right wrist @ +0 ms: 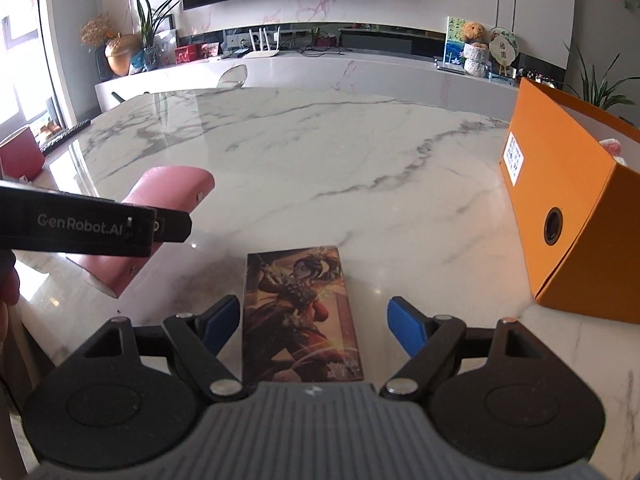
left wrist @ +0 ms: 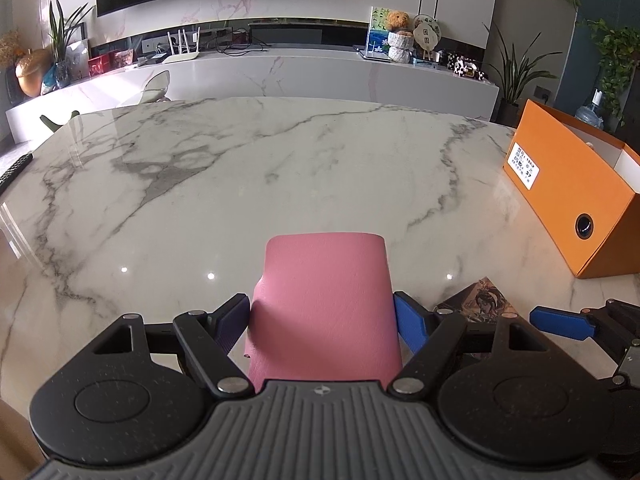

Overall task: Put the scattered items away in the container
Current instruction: 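Carry the pink wallet and card box over the orange box with both tools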

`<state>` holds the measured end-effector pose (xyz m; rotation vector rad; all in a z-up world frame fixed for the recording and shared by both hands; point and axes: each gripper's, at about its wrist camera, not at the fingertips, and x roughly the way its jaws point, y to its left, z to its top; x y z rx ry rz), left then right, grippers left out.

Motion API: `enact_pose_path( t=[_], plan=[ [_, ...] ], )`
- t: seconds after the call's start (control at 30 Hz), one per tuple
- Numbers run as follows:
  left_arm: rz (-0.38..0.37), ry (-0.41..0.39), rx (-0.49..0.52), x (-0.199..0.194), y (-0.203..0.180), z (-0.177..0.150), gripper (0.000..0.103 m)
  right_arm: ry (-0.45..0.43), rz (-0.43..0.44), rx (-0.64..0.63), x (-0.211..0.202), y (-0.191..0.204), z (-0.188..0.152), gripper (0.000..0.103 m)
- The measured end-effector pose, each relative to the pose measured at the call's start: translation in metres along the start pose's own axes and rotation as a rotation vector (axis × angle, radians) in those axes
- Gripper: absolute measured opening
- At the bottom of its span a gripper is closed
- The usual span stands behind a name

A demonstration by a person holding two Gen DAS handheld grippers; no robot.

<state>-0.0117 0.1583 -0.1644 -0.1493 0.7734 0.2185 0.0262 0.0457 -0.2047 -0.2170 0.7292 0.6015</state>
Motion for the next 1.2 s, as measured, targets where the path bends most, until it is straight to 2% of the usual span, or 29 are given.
enact_pose_path(
  t=[0.1,0.17,0.33,0.4,0.63,0.77,1.2],
  plan=[
    [-0.001,0.01,-0.001,0.002,0.001,-0.003,0.09,0.025,-0.002,-0.024,0.004,0.006,0.0,0.078],
    [-0.001,0.013,-0.002,0.003,0.001,-0.004,0.09,0.036,-0.012,-0.025,0.006,0.007,0.0,0.07],
    [-0.001,0.017,-0.01,0.004,0.002,-0.005,0.09,0.01,-0.027,-0.027,0.007,0.009,-0.004,0.068],
    [-0.003,0.016,-0.008,0.004,0.001,-0.005,0.09,-0.009,-0.031,-0.033,0.006,0.011,-0.006,0.061],
    [-0.008,0.008,-0.011,0.001,0.002,-0.005,0.09,-0.009,-0.037,-0.008,0.005,0.01,-0.004,0.06],
    [-0.013,0.002,-0.01,-0.002,0.0,-0.004,0.09,-0.039,-0.045,-0.003,-0.002,0.009,0.001,0.06],
    [-0.081,-0.062,-0.007,-0.026,-0.026,0.034,0.09,-0.16,-0.098,0.059,-0.049,-0.009,0.033,0.06]
  ],
)
